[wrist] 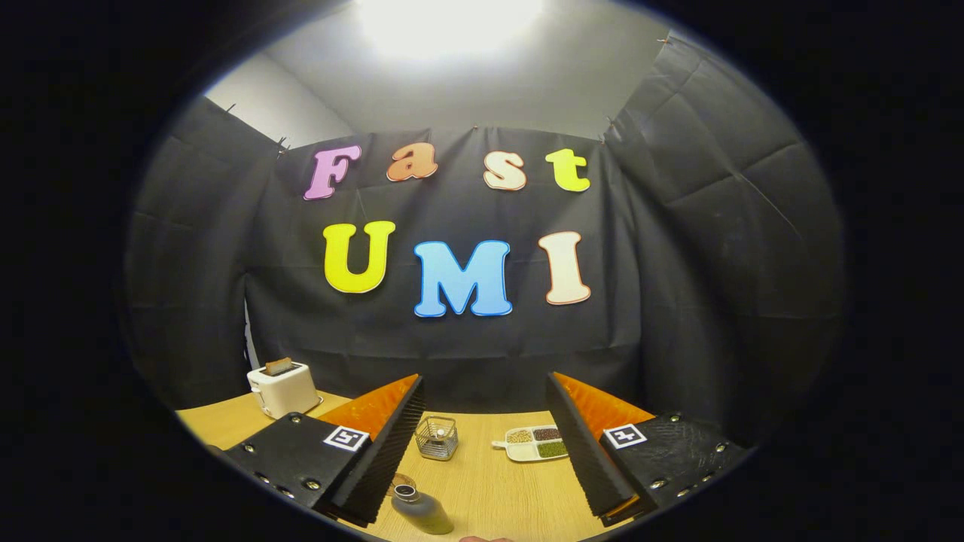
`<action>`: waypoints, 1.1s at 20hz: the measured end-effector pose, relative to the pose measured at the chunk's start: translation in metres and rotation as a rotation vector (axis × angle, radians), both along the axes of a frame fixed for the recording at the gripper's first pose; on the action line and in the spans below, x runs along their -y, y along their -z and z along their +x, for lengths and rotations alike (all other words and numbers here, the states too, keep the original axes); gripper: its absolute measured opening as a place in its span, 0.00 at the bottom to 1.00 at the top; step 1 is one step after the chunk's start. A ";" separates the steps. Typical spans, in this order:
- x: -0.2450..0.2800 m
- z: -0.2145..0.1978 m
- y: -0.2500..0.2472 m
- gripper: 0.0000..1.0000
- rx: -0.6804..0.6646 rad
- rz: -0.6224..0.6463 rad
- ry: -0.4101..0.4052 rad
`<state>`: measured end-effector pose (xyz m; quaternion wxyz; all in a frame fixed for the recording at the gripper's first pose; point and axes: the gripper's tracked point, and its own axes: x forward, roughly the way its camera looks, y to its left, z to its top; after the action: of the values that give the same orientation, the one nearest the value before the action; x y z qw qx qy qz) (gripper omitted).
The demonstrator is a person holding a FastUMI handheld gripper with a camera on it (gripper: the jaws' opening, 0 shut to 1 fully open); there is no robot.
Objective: Take the bottle from table, then pour the juice into the cup, finally place the bottle on the coaster
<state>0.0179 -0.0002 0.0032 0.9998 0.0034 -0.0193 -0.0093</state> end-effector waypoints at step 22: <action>-0.081 0.011 0.208 0.98 -0.094 0.006 -0.036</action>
<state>0.0285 0.0806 -0.2046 0.9996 0.0062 0.0277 0.0087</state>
